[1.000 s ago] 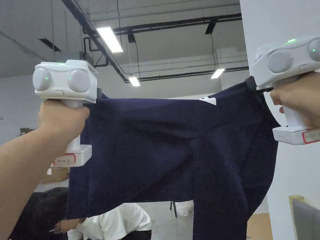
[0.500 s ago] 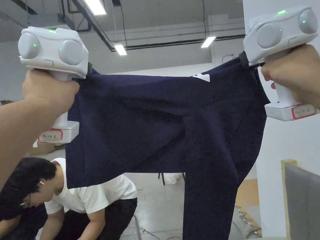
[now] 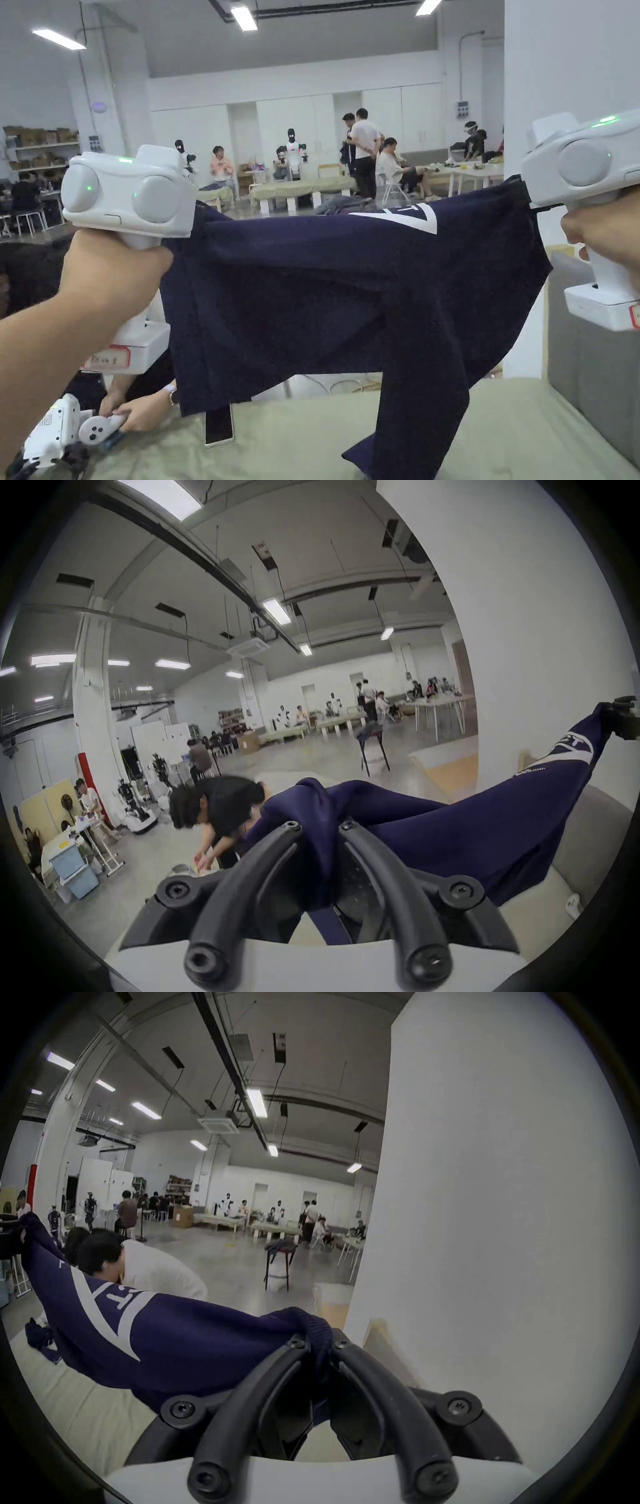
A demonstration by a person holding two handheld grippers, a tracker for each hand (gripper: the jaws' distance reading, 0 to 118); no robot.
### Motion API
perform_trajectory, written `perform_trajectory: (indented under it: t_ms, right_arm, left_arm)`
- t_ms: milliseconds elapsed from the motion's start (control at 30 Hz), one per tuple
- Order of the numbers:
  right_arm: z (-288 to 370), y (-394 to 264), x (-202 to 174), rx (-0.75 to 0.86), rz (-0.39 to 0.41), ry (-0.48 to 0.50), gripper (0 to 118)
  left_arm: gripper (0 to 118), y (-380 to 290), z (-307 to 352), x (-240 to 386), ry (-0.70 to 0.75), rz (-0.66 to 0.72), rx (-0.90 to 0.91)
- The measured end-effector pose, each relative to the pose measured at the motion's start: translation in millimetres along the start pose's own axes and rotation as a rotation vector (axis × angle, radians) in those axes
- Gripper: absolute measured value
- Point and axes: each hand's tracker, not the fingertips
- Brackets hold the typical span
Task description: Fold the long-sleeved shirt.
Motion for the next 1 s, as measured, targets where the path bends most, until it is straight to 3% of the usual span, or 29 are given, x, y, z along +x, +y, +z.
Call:
perform_trajectory:
  t_ms: [100, 400, 667, 867, 1000]
  right_arm:
    - [28.1, -47.0, -4.0, -0.048, 0.001, 0.028, 5]
    - [123.4, -185.5, -8.7, -0.207, 0.038, 0.119, 5]
    - [206.4, -314.1, -4.6, -0.377, 0.026, 0.180, 5]
    - [258.8, -409.1, -13.0, -0.559, 0.081, 0.261, 5]
    - [285.8, -455.7, -19.8, -0.678, 0.134, 0.284, 5]
  left_arm:
    - [15, -43.8, 34.2, 2.3, -0.011, -0.051, -0.067]
    - [15, -178.2, 129.4, 12.5, -0.065, -0.031, -0.255]
    - [15, -310.5, 194.2, 25.8, -0.160, -0.006, -0.437]
    - [15, -423.9, 249.9, 25.4, -0.214, 0.042, -0.660]
    - [15, -475.2, 283.3, 33.4, -0.276, -0.021, -0.776]
